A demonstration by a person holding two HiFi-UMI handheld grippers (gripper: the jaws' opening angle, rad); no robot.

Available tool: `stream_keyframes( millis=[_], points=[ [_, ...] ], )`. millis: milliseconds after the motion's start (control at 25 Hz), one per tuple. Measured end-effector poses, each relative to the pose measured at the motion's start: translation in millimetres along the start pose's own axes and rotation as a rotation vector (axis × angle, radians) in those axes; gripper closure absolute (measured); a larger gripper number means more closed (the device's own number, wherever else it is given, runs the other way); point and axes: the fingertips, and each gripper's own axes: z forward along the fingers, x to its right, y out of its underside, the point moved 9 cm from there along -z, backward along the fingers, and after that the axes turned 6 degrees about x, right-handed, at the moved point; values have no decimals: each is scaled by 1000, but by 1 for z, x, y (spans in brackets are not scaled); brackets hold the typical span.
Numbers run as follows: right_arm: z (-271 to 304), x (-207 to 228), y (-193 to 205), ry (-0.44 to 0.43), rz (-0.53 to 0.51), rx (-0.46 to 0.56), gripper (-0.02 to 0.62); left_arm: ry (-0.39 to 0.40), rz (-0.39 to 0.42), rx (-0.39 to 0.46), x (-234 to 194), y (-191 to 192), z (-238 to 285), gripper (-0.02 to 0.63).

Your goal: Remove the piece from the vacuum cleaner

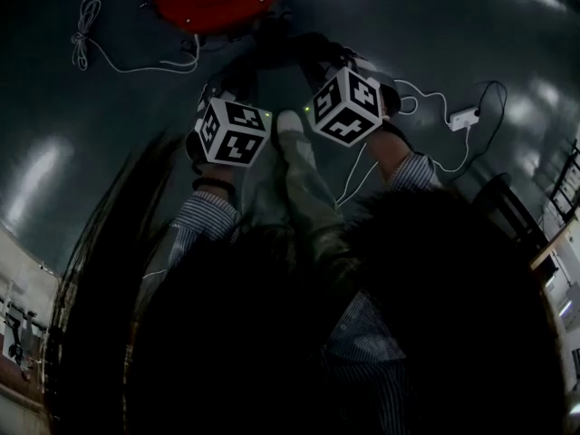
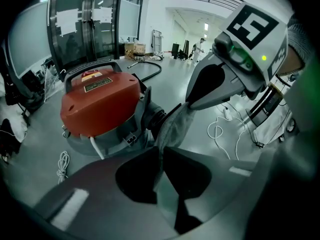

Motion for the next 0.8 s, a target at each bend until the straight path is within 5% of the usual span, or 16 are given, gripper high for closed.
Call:
stream_keyframes(
  millis=[800],
  points=[
    [-101, -61, -11, -5, 101, 15, 572, 26, -104, 9, 71, -2, -104, 574]
  ],
)
